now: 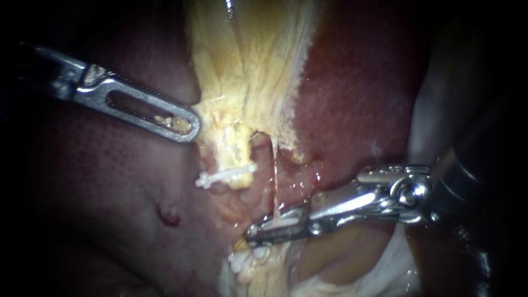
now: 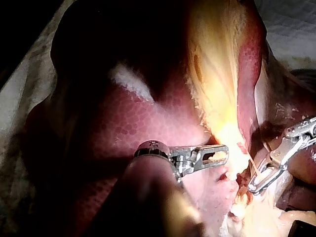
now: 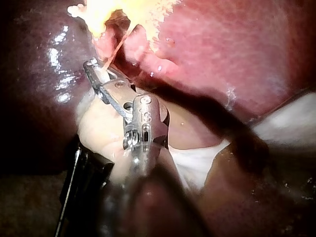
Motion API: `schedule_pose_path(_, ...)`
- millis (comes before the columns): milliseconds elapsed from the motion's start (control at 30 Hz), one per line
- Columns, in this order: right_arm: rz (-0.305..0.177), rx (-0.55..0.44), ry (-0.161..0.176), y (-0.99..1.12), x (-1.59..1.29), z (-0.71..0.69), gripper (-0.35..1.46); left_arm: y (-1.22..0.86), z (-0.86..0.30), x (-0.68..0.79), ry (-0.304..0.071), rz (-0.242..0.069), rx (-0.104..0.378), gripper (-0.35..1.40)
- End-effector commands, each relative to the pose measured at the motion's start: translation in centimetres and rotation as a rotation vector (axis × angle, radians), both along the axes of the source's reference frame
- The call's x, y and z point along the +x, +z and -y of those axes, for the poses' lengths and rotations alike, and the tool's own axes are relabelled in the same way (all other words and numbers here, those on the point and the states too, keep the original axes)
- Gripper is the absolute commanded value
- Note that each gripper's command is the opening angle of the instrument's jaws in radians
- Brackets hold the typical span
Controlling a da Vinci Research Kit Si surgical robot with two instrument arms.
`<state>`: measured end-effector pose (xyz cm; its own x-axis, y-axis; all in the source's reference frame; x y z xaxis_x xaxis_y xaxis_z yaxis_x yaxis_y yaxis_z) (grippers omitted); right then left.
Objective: Going back second clip right tube
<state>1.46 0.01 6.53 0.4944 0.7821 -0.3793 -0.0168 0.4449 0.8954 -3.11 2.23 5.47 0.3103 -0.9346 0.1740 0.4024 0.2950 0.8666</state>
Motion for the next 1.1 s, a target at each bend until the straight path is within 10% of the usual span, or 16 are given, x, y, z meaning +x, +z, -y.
schedule_pose_path(33,0.0,0.0,0.0,0.01,0.0,0.0,-0.35,0.0,0.0,0.0,0.001,0.0,0.0,-0.35)
schedule_pose_path(200,-0.01,0.003,0.006,0.01,-0.01,0.0,-0.27,0.0,0.0,0.0,0.001,0.0,0.0,-0.35)
schedule_pose_path(367,-0.067,-0.053,0.115,0.04,0.08,-0.04,0.48,0.01,0.0,0.0,0.001,0.0,-0.001,-0.35)
schedule_pose_path(1100,-0.181,-0.494,0.064,0.16,-0.67,-0.27,0.5,0.02,0.01,0.01,0.001,0.0,-0.001,-0.35)
